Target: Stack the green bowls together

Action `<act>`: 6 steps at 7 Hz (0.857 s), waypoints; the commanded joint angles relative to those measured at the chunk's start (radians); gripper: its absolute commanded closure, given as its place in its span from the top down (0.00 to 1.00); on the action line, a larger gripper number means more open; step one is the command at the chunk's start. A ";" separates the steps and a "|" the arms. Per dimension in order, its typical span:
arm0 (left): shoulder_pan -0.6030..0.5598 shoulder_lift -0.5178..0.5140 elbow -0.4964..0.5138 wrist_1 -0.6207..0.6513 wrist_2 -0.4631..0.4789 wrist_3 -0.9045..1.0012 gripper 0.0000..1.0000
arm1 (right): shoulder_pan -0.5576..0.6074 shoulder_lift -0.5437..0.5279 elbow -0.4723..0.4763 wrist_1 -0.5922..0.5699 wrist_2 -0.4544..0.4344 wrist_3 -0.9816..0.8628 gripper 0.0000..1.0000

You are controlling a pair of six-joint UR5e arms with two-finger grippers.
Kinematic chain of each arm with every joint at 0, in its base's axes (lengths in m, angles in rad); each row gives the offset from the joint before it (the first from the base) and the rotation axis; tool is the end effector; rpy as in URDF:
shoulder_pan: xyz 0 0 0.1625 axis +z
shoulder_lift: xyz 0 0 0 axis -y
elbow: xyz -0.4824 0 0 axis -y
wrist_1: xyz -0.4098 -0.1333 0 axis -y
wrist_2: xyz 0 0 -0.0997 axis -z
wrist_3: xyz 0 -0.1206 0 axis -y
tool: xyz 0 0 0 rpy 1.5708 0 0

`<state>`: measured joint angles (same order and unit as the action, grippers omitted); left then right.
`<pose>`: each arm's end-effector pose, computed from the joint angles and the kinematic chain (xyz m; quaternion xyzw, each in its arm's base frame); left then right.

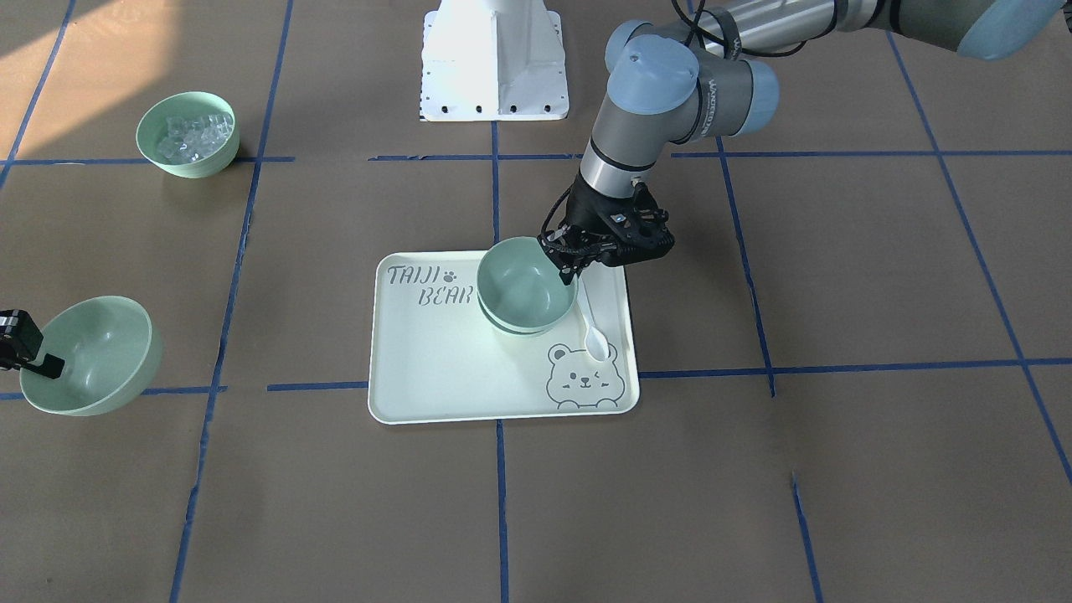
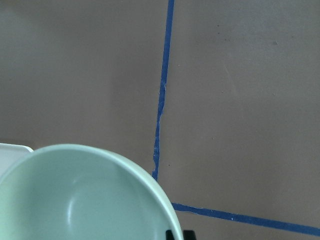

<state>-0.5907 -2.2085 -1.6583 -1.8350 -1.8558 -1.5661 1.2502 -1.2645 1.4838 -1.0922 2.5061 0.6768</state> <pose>0.5637 -0.4977 0.2585 0.0184 0.4860 -0.1871 0.8535 -0.1761 -0.6452 0.5241 0.0654 -0.5180 -0.0031 0.8529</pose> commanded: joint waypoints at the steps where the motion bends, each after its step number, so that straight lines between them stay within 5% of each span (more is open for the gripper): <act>1: 0.012 0.000 0.003 0.000 0.000 0.008 0.00 | 0.000 0.002 0.001 0.000 -0.001 0.001 0.00; 2: 0.019 0.001 0.005 -0.001 0.001 0.009 0.00 | 0.000 0.005 0.000 -0.001 -0.001 0.001 0.00; 3: 0.025 0.001 0.003 -0.001 0.000 0.009 0.30 | 0.000 0.007 0.003 -0.001 0.000 0.001 0.00; 4: 0.026 0.013 0.002 -0.001 0.003 0.008 0.99 | 0.000 0.007 0.006 -0.001 0.000 0.001 0.00; 6: 0.014 0.018 -0.015 0.005 0.006 0.011 1.00 | -0.018 0.010 0.042 -0.001 -0.001 0.061 0.00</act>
<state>-0.5681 -2.1947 -1.6633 -1.8340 -1.8506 -1.5578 1.2446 -1.2564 1.5024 -1.0930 2.5062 0.6980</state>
